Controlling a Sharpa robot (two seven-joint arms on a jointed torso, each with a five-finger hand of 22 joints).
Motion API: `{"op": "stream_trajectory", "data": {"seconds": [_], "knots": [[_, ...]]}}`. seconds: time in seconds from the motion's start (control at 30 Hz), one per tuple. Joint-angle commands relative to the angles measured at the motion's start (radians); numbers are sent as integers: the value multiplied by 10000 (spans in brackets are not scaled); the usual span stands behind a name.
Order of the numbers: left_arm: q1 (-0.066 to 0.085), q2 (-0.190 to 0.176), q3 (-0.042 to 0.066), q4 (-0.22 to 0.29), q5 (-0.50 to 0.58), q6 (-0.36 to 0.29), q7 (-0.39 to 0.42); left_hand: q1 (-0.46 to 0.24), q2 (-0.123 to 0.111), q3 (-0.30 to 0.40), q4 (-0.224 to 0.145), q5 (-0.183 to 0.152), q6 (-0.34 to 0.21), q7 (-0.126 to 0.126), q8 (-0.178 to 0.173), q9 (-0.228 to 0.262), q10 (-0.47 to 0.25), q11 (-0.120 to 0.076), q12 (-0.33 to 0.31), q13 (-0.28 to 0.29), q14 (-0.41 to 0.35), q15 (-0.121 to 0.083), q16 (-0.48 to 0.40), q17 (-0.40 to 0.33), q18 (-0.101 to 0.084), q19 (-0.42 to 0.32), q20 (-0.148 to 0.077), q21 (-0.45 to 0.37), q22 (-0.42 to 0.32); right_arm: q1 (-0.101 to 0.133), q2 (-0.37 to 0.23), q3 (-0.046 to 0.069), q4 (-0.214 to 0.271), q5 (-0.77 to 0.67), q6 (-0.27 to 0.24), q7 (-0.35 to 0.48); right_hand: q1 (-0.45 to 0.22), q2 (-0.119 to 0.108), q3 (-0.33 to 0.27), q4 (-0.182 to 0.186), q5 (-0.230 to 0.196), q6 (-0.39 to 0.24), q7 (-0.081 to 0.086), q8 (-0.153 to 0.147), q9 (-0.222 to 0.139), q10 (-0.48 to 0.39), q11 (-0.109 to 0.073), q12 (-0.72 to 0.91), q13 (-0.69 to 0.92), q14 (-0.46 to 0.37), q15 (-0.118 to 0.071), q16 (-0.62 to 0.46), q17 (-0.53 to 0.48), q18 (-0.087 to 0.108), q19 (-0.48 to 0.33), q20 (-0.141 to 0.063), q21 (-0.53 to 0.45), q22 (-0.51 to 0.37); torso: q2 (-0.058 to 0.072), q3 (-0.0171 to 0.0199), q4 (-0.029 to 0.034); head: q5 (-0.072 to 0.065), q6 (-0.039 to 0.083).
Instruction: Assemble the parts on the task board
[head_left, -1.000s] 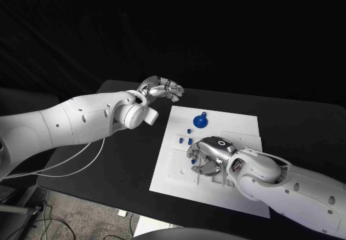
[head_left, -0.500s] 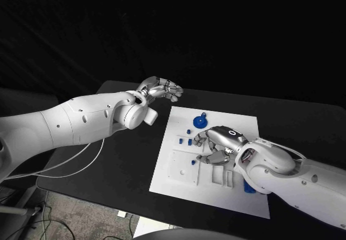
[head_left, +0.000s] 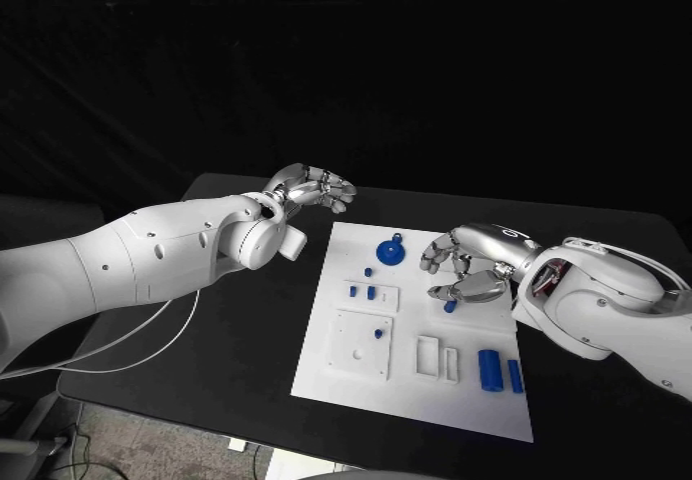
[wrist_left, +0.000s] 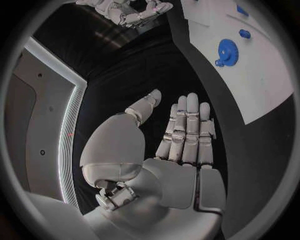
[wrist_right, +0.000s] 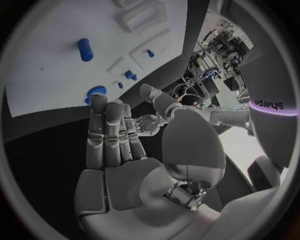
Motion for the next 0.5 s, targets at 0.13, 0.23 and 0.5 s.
{"op": "stream_trajectory", "data": {"seconds": [0.13, 0.23, 0.5], "knots": [[-6, 16, -2, -29, -23, 30, 99, 9, 32, -14, 51, 36, -68, -25, 63, 13, -44, 7, -30, 13, 61, -9, -39, 14, -38, -8, 52, -47, 17, -4, -279, -9, -173, -570, 835, -236, 49, -29, -143, -43, -82, -152, 74, -30, 10, -64, 66, -75, -94, -188, 49, 41, -60, 304, -170, 8, 1, 178, 28, 21, -29, -203, 155], [-15, -3, -23, -19, -23, 39, 106, 10, 31, -14, 51, 36, -68, -25, 63, 13, -45, 7, -31, 13, 60, -9, -41, 15, -39, -8, 52, -48, 17, -4, -326, -13, -277, -1025, 934, -453, 78, -48, -128, -31, -143, -192, 87, -46, 8, -107, 87, -103, -122, -245, 68, 30, -79, 304, -225, 32, -21, 173, 32, 22, -34, -310, 224], [-79, -26, -44, -28, -8, 54, 141, 24, 21, -13, 46, 36, -73, -24, 63, 12, -51, 9, -33, 13, 58, -8, -53, 26, -39, -12, 52, -55, 22, -62, -116, -203, -512, -1556, 927, -606, 345, -264, 351, 207, -694, -260, 98, -84, -27, -189, 157, -154, -268, -474, 141, 34, -172, 304, -464, 165, -85, 191, 27, 39, 13, -352, 240]]}}
